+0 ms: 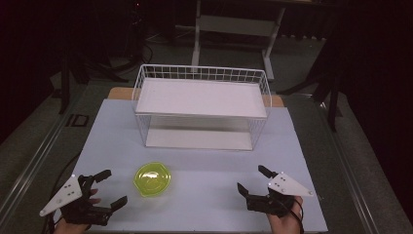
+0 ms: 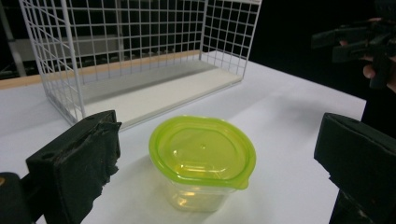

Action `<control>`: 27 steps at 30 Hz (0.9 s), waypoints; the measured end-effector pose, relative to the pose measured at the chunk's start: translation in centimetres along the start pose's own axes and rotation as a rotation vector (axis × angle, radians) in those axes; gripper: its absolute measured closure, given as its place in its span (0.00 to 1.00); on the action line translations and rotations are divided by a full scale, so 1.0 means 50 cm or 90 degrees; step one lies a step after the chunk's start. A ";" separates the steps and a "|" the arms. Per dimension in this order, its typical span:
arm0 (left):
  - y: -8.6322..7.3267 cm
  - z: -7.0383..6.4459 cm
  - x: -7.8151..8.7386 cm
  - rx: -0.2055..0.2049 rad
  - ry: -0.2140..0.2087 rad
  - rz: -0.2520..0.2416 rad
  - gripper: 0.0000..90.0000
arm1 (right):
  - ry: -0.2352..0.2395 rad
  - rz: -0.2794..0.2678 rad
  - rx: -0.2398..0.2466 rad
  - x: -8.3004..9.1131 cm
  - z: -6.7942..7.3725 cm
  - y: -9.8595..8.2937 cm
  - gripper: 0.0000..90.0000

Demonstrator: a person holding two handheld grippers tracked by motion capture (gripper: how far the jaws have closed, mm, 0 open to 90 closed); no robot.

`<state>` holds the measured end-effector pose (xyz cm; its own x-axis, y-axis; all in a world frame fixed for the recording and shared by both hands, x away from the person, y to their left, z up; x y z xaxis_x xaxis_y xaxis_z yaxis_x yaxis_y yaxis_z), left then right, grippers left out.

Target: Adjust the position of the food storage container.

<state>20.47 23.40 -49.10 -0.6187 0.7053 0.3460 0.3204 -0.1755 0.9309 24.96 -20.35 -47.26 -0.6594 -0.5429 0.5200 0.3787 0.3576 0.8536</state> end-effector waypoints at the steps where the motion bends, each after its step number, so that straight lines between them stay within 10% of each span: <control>1: 0.003 -0.003 0.002 -0.003 -0.003 -0.001 0.01 | -0.001 -0.001 0.002 0.000 0.001 0.000 0.13; 7: 0.012 -0.017 0.004 -0.012 0.001 -0.007 0.01 | 0.003 -0.002 0.005 -0.003 0.005 0.001 0.13; 18: -0.007 -0.032 -0.015 0.017 0.008 0.104 0.01 | 0.004 -0.017 0.003 0.004 0.006 0.007 0.13; 24: -0.036 -0.017 -0.023 0.032 0.047 0.190 0.22 | 0.013 -0.024 0.000 0.004 0.006 0.008 0.13; 27: -0.059 -0.003 -0.032 0.055 0.056 0.248 0.48 | 0.013 -0.027 -0.002 0.005 0.006 0.009 0.13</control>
<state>20.43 22.70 -52.40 -0.4975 0.5353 0.6826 0.5999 -0.3561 0.7165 24.76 -20.11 -46.75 -0.6619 -0.5731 0.4832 0.3517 0.3317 0.8754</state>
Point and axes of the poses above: each handheld gripper's, and its own axes: x roughly backward along the jaws, y roughly out of its top, z roughly to its left, the point moved 5 cm from there along -x, roughly forward along the jaws, and after that the axes turned 9 degrees about z, right-handed, at the moved point
